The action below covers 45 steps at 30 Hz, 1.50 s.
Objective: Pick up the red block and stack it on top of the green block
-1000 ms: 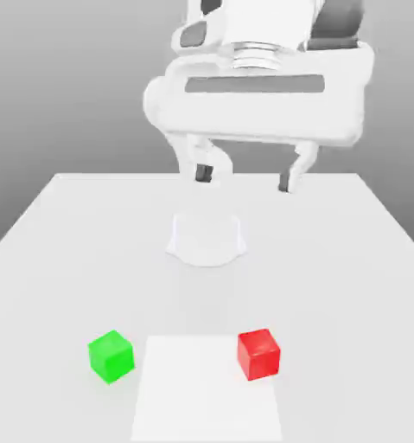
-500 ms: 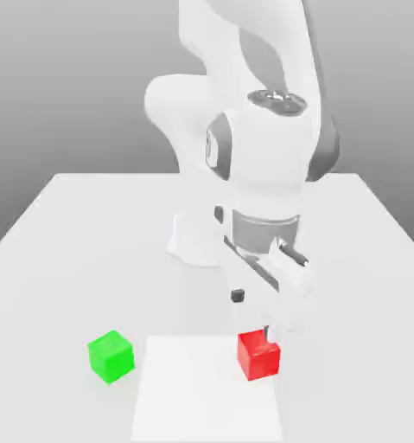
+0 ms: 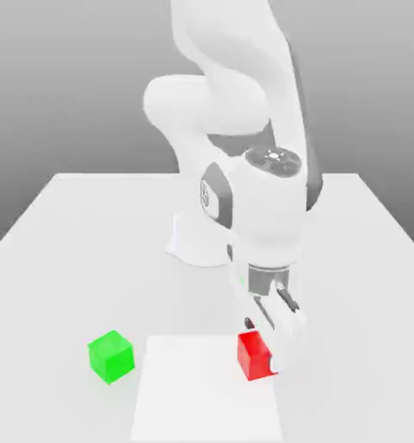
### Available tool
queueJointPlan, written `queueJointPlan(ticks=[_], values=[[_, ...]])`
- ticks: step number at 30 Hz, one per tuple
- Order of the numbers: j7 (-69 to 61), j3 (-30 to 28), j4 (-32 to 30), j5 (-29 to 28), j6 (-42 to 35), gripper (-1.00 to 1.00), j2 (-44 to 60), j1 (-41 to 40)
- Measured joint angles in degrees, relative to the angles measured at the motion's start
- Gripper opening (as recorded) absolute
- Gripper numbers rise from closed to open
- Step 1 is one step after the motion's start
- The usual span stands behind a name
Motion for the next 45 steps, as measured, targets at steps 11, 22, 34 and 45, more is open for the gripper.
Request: queueJointPlan(ticks=[11,22,34,45], values=[[0.66,-1.45,0.08,-0.93,0.71,-1.0,0.74,1.21],[-12.22,7.7,-1.76,16.77,-6.78,-1.0,-9.79,-3.57],[-16.0,-1.36,-1.58,21.4,-13.63,-1.0,-15.91,-14.46],[-15.16,-7.38,-0.08,20.08,-13.62,-1.0,-14.82,-23.17]])
